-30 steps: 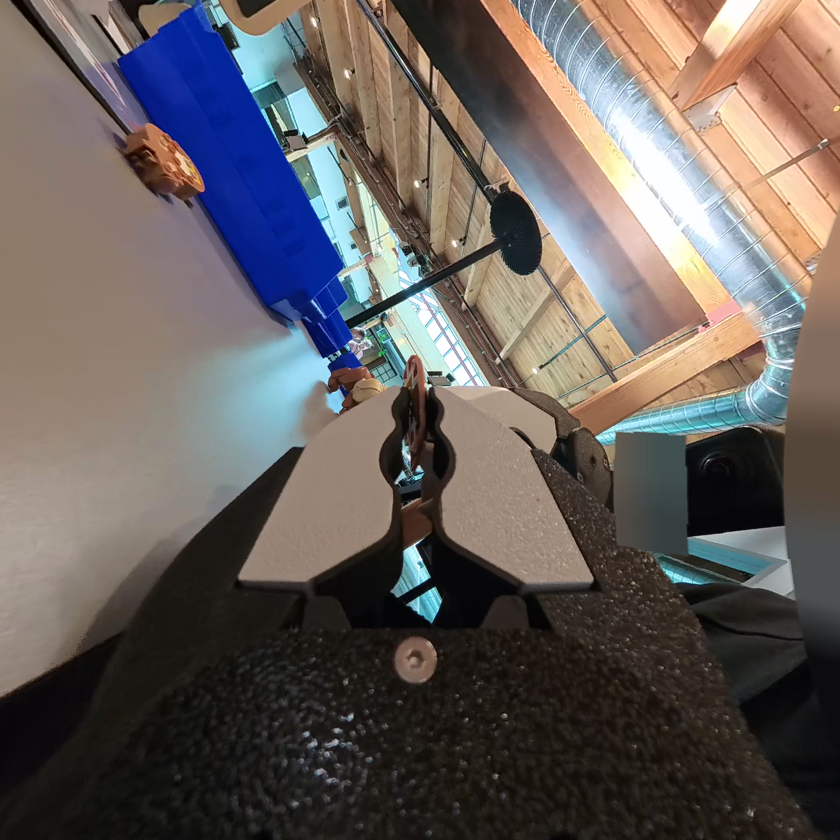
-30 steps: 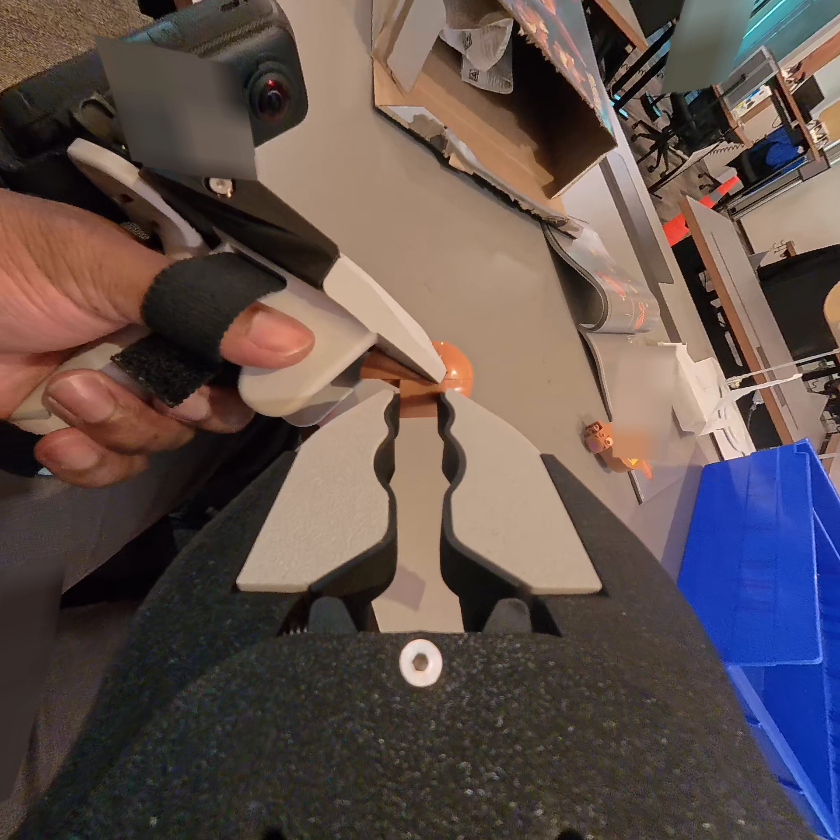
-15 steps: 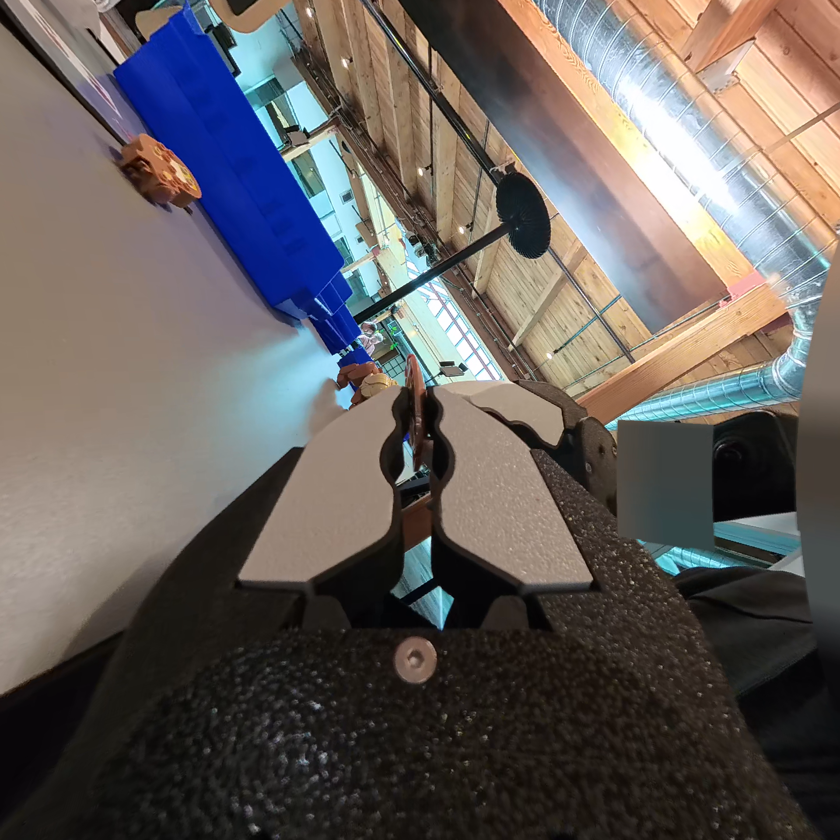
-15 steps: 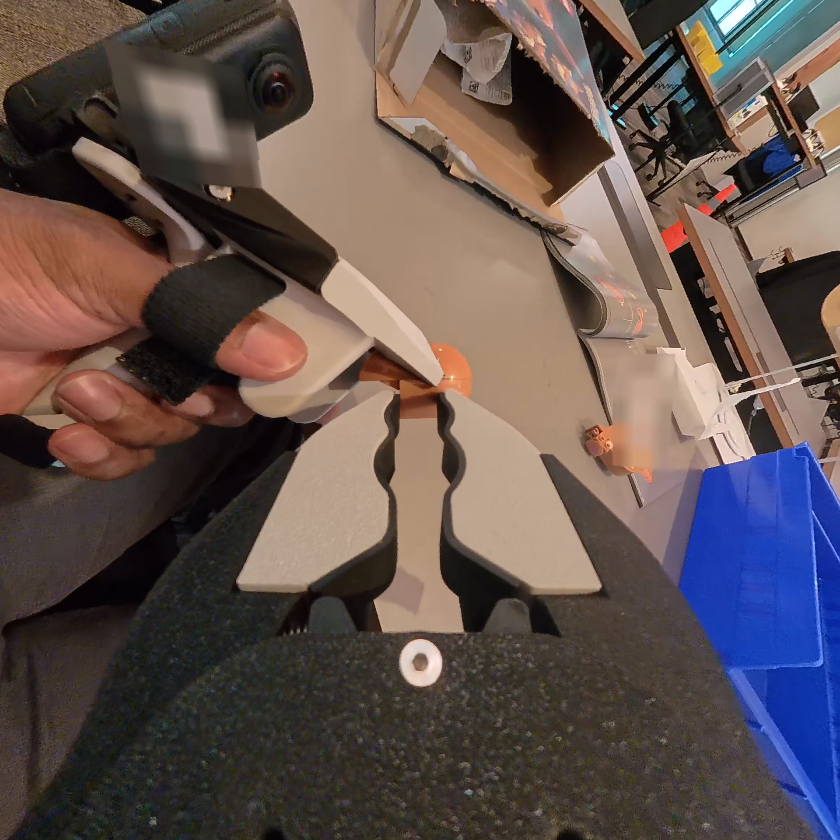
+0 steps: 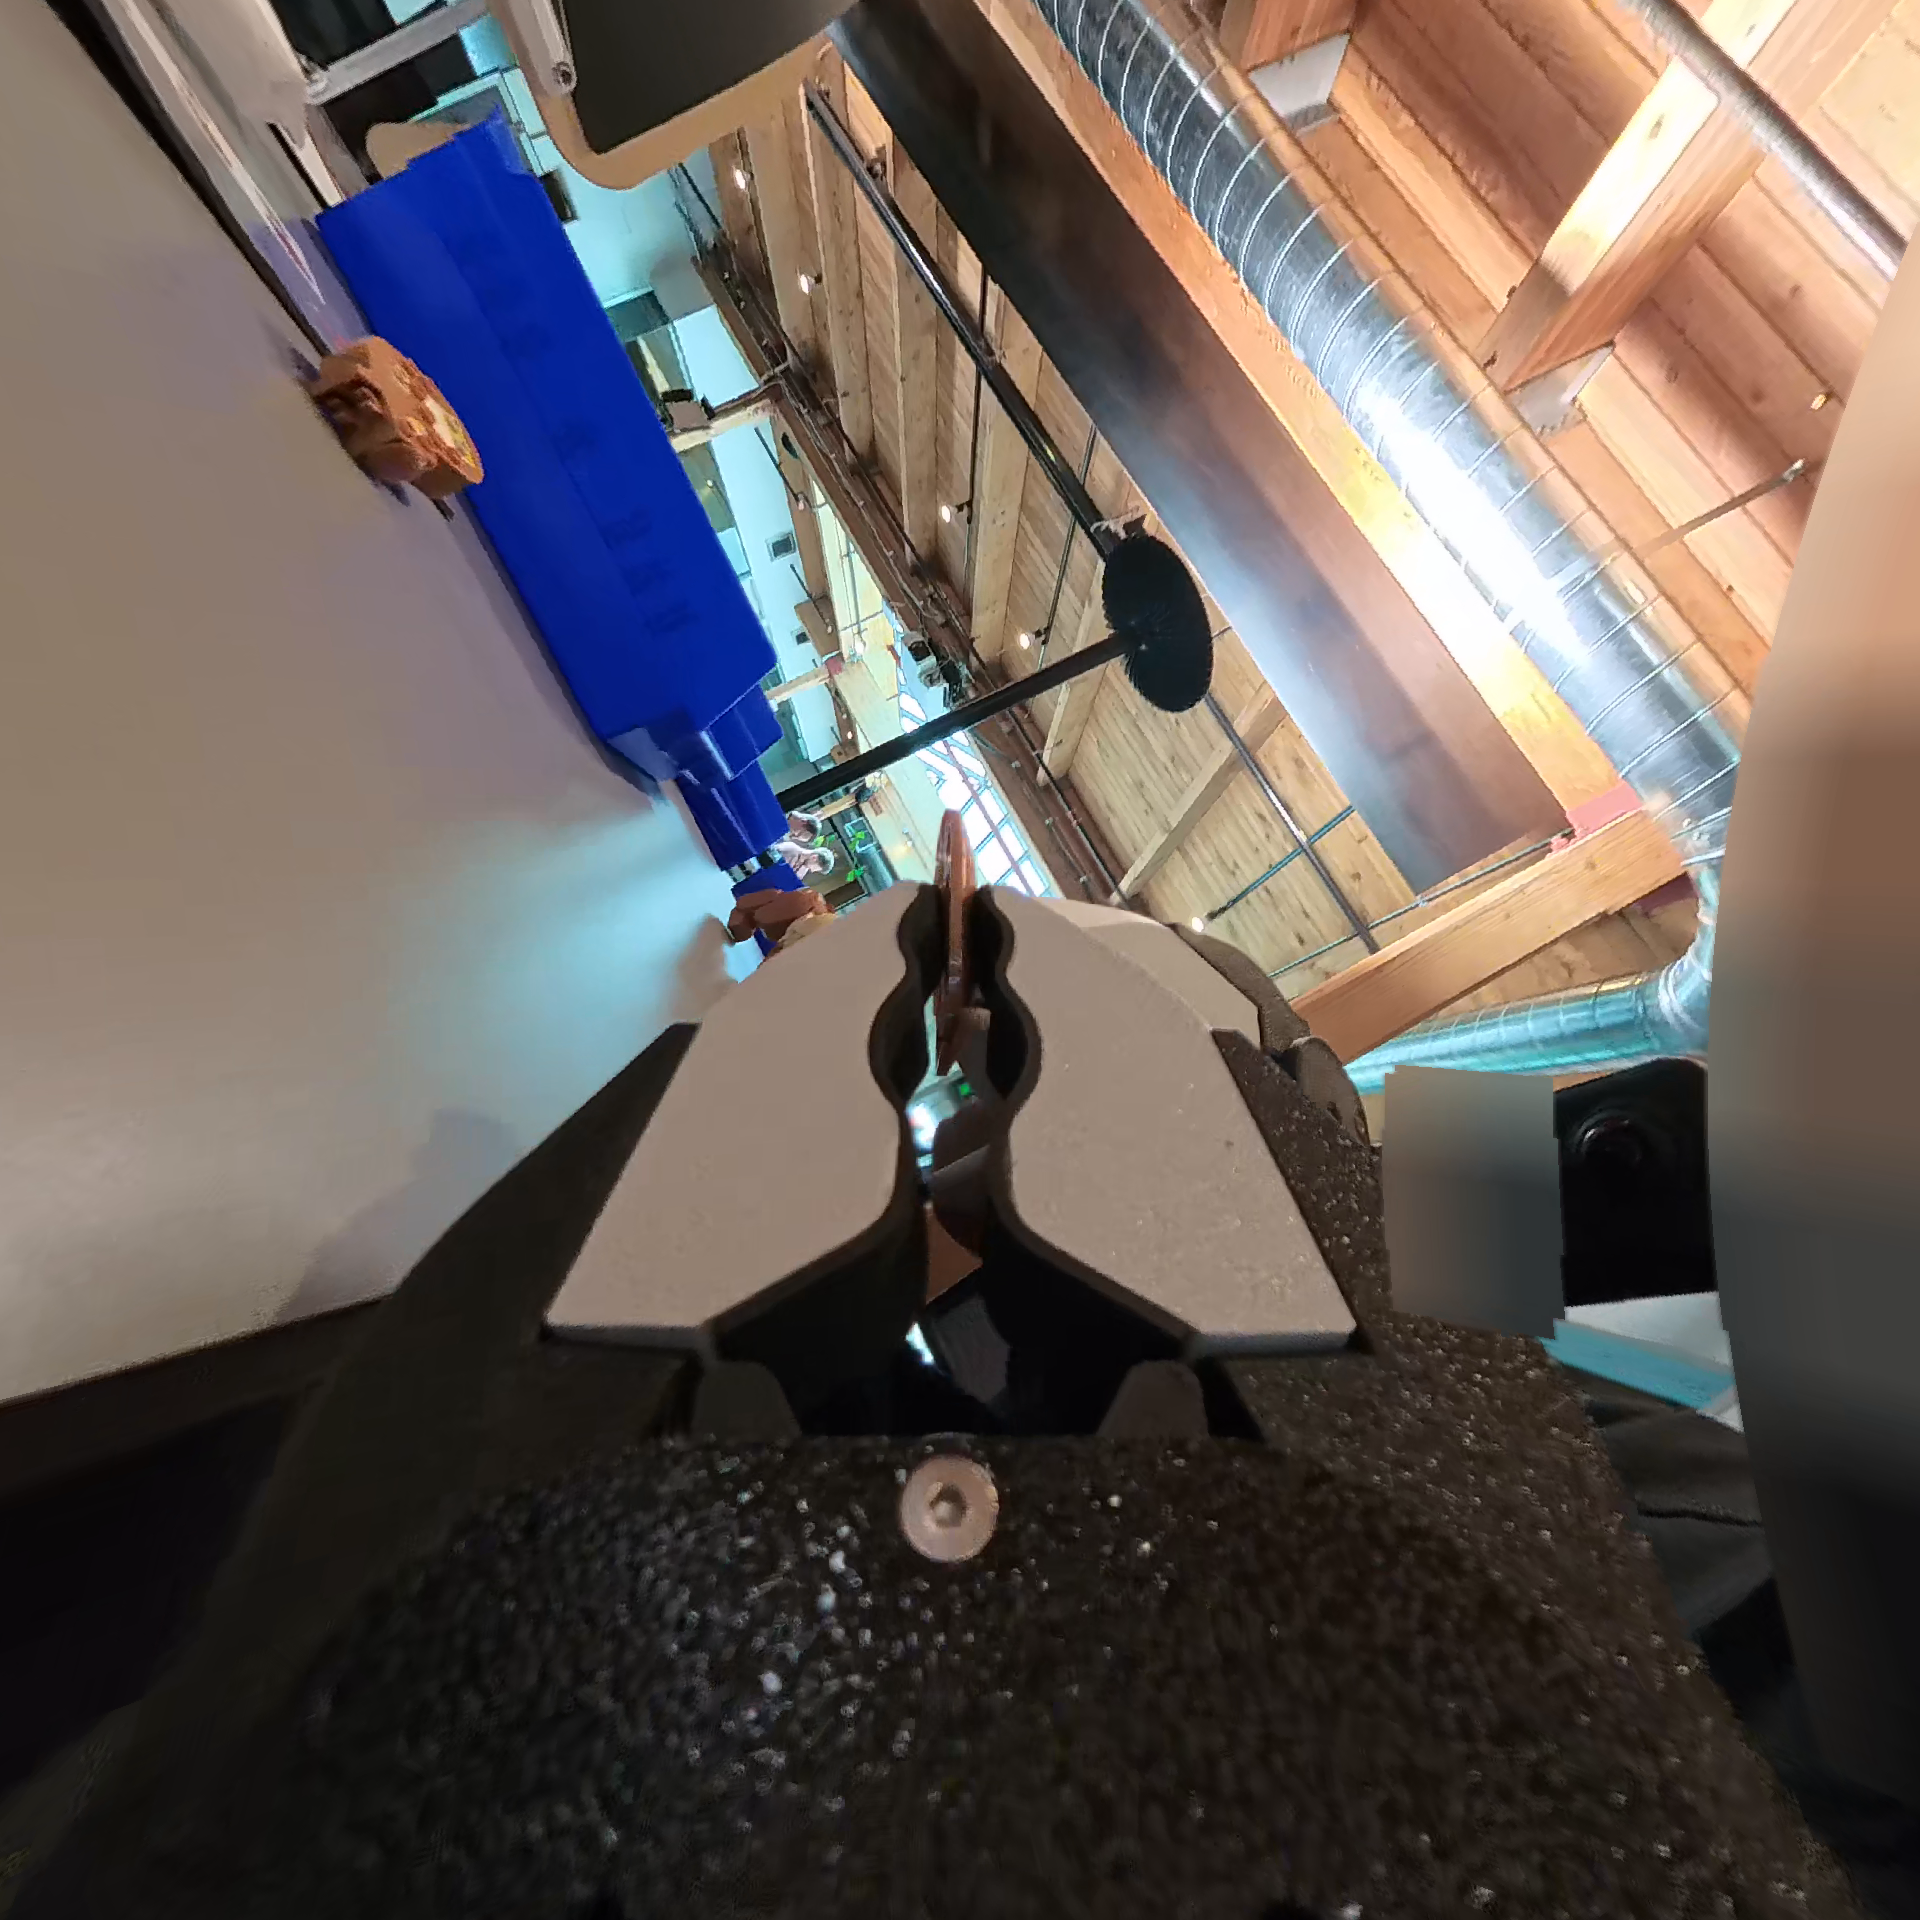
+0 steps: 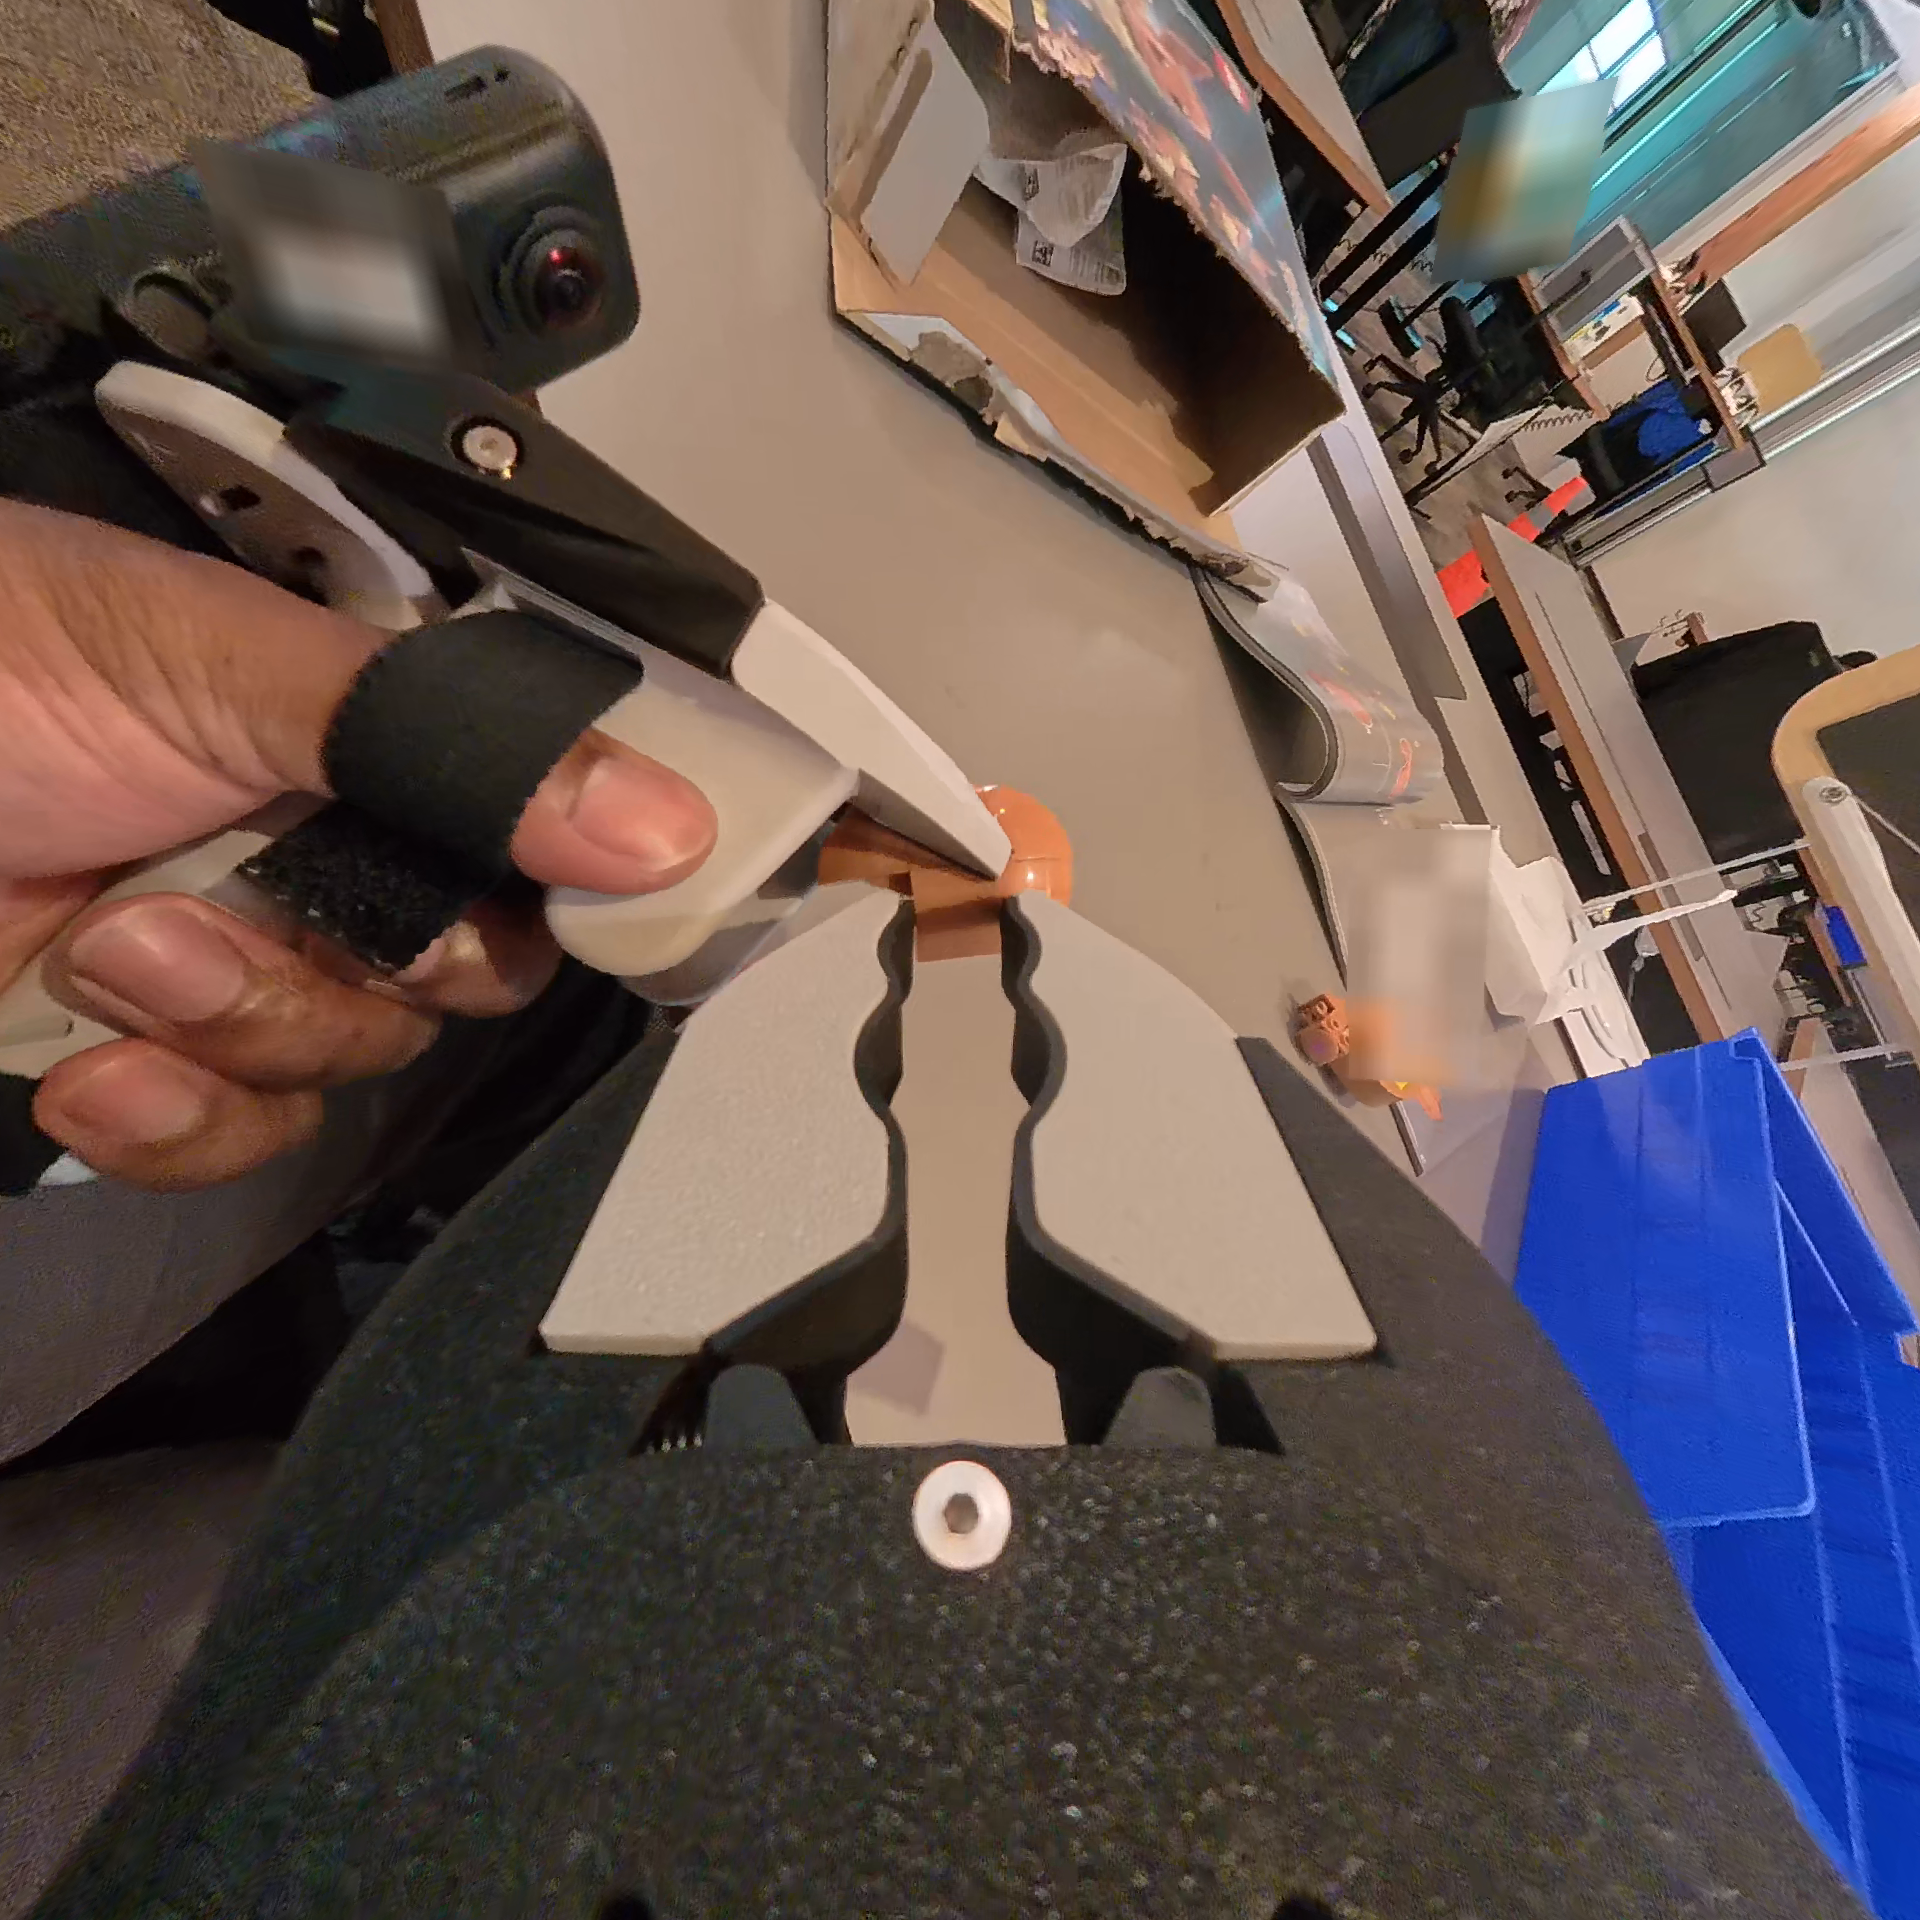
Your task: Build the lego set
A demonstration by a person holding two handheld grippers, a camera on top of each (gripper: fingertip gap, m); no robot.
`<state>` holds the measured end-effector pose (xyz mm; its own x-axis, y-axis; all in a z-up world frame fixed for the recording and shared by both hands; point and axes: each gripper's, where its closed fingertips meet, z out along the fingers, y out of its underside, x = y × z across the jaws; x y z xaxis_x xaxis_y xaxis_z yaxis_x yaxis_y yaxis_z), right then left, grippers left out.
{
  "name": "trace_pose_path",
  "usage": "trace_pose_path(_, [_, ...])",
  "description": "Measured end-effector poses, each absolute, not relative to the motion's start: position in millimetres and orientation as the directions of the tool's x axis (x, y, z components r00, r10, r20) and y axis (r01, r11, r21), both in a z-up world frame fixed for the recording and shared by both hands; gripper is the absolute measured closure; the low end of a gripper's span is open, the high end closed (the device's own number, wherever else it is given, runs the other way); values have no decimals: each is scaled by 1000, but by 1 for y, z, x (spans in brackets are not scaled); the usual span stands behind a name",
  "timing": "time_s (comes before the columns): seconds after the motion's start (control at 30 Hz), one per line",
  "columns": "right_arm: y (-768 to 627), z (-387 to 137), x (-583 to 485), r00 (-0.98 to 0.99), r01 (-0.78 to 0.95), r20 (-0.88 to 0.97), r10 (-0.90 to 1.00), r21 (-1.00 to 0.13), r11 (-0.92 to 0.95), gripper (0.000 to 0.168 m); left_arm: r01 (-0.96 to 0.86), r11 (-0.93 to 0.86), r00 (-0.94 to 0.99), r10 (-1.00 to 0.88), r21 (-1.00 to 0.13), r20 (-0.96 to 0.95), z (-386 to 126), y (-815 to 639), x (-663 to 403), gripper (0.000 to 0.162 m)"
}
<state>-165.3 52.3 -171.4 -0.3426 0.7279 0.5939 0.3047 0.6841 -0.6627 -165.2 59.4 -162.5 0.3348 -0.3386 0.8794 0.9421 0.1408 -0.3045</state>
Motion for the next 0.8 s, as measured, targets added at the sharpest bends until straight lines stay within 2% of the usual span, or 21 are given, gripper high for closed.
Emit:
trace_pose_path(0.13, [52, -170, -166, -335, 303, 581, 742, -680, 668, 152, 963, 139, 267, -364, -232, 892, -162, 59, -166, 156])
trace_pose_path(0.37, [55, -171, -166, -329, 311, 565, 757, -692, 651, 152, 976, 135, 208, -380, -169, 901, -164, 61, -167, 157])
trace_pose_path(0.6, [57, -170, -166, -323, 314, 546, 773, -709, 632, 152, 981, 141, 178, -397, -132, 900, -162, 61, -169, 157])
trace_pose_path(0.8, [56, -170, -160, -349, 312, 457, 818, -766, 561, 145, 978, 166, 186, -419, -126, 889, -158, 59, -174, 157])
